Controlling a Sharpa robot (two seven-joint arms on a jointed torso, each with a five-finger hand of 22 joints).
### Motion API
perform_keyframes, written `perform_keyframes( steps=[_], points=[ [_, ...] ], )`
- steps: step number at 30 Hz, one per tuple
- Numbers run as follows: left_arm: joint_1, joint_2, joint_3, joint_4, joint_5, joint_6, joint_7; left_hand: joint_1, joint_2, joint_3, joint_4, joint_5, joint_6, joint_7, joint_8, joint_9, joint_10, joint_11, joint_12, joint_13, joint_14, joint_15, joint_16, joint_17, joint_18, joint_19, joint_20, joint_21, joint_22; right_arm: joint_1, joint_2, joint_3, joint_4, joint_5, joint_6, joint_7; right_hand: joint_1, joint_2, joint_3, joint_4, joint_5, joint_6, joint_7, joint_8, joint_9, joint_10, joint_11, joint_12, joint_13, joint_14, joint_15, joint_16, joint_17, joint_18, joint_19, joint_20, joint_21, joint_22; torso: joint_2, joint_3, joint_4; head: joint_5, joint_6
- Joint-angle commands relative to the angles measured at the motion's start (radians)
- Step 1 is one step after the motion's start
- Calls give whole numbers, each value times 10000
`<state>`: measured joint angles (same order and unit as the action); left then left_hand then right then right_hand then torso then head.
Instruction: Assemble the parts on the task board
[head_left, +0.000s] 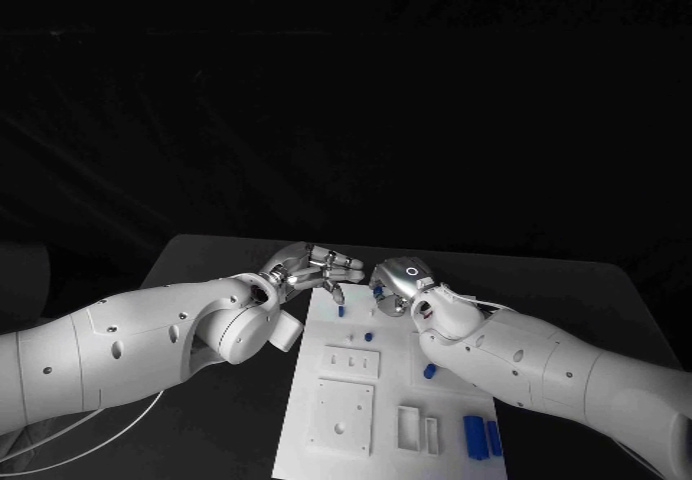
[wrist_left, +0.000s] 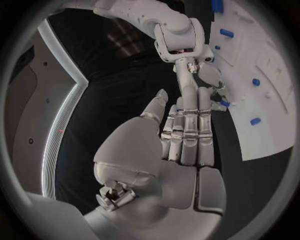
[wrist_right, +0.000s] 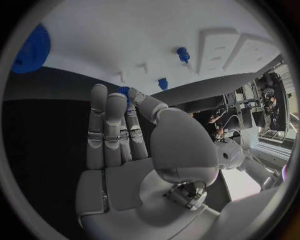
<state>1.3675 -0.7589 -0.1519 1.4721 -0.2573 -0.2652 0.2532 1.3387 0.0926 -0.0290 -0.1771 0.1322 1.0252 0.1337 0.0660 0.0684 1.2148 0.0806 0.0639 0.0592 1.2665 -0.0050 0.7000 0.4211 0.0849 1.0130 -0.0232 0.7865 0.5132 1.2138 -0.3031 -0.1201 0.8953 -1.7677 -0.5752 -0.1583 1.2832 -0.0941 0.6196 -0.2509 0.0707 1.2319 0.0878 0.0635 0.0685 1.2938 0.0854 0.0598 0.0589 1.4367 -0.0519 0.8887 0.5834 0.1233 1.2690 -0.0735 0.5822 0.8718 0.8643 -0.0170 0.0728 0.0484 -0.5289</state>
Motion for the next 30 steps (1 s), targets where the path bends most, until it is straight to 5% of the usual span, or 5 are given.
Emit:
perform_keyframes(
  steps=[1,11,30],
  points=[
    [45,24,9,33,-43,108,39,-53,24,-31,5,7,-49,-1,20,9,-75,-9,-22,15,-13,47,-32,-9,81,31,49,-35,-9,-8,37,-2,-84,-89,244,-21,31,-75,-44,4,49,-25,36,-7,-11,519,-531,-13,32,21,-41,-40,-5,177,41,-14,-44,27,15,3,-5,20,-34],
    [111,22,9,50,-78,96,36,-44,18,-53,-5,3,-45,-3,21,9,-70,-10,-23,14,-13,46,-34,-13,79,29,48,-36,-12,-32,98,-21,-199,-79,539,-30,15,-57,-127,-11,91,-32,37,-6,-11,511,-533,-11,32,14,-45,-38,0,164,83,-16,-158,122,46,-3,23,20,-112],
    [146,42,9,44,-97,85,35,-44,18,-53,-5,3,-45,-3,21,9,-70,-10,-23,14,-13,46,-34,-13,79,29,48,-36,-12,-79,170,-45,-306,-39,680,-35,-36,-29,-180,-37,101,-158,70,-12,-23,376,-495,-15,27,7,-24,-70,-11,152,154,-7,-414,301,77,-12,7,42,-78]
  ],
)
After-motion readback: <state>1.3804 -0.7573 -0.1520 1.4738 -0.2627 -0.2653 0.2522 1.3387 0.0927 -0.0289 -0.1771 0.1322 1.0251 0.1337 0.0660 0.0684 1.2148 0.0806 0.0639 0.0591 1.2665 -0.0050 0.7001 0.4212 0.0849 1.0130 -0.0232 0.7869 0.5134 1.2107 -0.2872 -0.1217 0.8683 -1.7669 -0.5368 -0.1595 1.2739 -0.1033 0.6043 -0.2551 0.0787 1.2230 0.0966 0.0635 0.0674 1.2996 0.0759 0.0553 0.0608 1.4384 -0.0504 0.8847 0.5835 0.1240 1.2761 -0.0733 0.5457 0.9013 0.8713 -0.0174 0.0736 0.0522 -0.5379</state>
